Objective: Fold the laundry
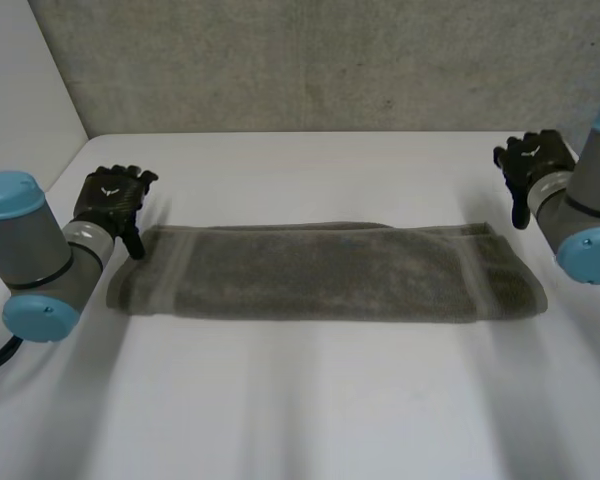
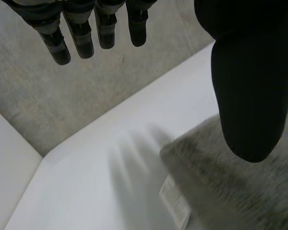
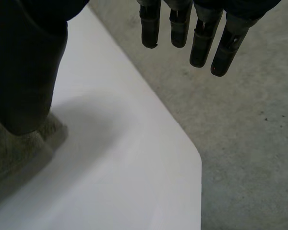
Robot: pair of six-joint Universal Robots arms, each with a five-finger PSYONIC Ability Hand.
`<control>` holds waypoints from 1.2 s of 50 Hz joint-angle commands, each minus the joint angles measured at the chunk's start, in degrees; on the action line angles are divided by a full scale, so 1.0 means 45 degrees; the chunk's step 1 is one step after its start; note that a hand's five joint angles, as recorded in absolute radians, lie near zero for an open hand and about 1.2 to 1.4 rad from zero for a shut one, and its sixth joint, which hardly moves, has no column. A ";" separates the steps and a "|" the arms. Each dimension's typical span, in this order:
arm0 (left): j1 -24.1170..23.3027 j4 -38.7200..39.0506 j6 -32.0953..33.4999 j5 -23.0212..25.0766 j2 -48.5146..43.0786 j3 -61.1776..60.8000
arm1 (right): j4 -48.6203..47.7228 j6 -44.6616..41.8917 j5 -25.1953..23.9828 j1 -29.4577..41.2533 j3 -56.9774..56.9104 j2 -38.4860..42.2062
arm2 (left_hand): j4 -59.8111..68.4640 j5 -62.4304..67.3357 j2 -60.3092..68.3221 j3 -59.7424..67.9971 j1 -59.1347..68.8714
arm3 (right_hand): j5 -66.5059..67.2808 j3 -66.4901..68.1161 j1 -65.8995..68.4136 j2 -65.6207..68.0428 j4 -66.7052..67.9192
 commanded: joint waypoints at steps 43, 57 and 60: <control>-0.0989 0.2566 -0.3528 0.0061 0.4737 -0.5662 | -0.2599 -0.0337 -0.2813 -0.2958 0.9140 -0.3194 | 0.0063 -0.0416 0.0065 0.0054 -0.0019 | 1.4762 1.4683 1.4771 1.4603 1.4461; -0.0969 0.2566 -0.3548 0.0061 0.4776 -0.5702 | -0.2580 -0.4537 -0.0194 -0.4561 0.7206 -0.3370 | 0.0063 -0.0416 0.0065 0.0054 -0.0019 | 1.4762 1.4683 1.4771 1.4603 1.4461; -0.0969 0.2566 -0.3528 0.0061 0.4776 -0.5702 | -0.2580 -0.4224 0.0079 -0.2823 0.6249 -0.3799 | 0.0063 -0.0416 0.0065 0.0054 -0.0019 | 1.4762 1.4683 1.4771 1.4603 1.4461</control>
